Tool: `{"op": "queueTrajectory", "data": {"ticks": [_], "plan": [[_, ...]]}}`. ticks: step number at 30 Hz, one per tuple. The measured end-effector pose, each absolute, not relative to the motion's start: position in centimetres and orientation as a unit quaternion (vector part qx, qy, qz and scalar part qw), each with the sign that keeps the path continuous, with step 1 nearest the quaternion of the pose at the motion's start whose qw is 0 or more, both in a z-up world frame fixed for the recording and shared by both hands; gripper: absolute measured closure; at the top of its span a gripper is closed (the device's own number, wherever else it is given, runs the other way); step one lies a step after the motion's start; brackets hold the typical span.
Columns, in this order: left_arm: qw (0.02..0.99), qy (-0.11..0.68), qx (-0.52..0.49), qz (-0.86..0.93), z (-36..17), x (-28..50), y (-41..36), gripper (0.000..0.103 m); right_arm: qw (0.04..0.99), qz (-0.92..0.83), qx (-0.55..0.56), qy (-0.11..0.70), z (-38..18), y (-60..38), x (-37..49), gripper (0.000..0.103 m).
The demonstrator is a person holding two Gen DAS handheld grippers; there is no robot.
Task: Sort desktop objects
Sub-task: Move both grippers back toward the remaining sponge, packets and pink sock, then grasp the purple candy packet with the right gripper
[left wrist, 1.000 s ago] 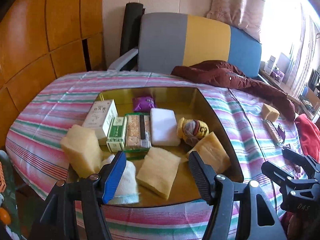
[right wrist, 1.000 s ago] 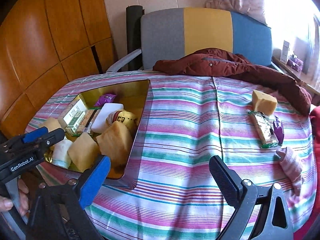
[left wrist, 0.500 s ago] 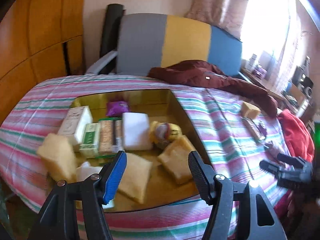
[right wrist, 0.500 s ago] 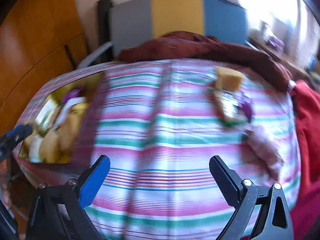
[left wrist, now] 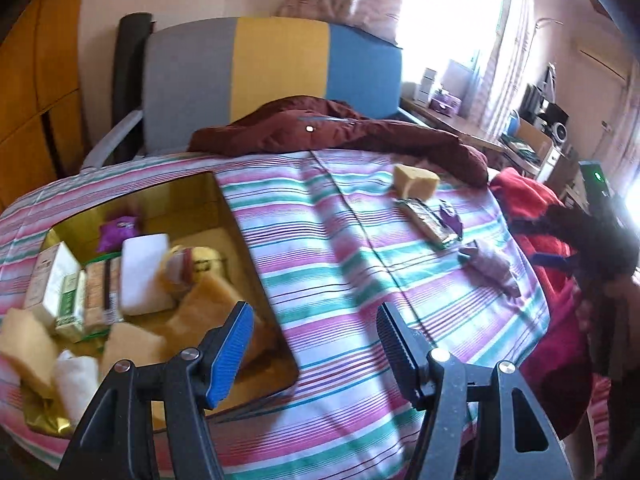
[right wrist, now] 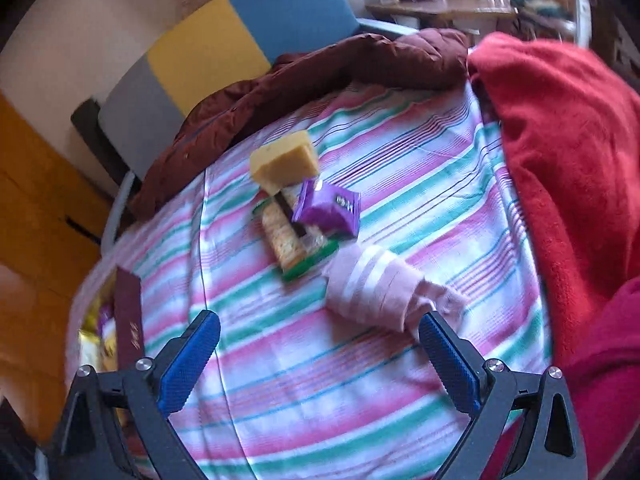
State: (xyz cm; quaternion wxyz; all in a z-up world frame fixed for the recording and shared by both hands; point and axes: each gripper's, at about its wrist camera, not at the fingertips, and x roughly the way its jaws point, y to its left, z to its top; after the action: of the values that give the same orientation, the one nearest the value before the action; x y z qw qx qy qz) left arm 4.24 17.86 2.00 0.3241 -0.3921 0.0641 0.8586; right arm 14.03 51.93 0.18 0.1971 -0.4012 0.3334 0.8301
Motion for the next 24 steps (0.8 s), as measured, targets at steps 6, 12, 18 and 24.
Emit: {"op": "queueTrajectory", "data": {"ticks": [6, 12, 18, 24], "plan": [[0.337, 0.068, -0.401, 0.849, 1.7, 4.3, 19.7, 0.038, 0.188, 0.817, -0.412, 0.358, -1.4, 55.5, 10.2, 0.032], [0.341, 0.083, -0.401, 0.846, 1.5, 4.7, 21.1, 0.038, 0.179, 0.791, -0.425, 0.402, -4.4, 59.6, 6.0, 0.033], [0.342, 0.090, -0.413, 0.839, 0.9, 4.3, 22.4, 0.038, 0.161, 0.785, -0.433, 0.413, -6.3, 60.9, 3.4, 0.017], [0.344, 0.097, -0.416, 0.836, 0.6, 4.1, 24.3, 0.038, 0.174, 0.789, -0.463, 0.363, -7.1, 60.8, 1.6, 0.031]]}}
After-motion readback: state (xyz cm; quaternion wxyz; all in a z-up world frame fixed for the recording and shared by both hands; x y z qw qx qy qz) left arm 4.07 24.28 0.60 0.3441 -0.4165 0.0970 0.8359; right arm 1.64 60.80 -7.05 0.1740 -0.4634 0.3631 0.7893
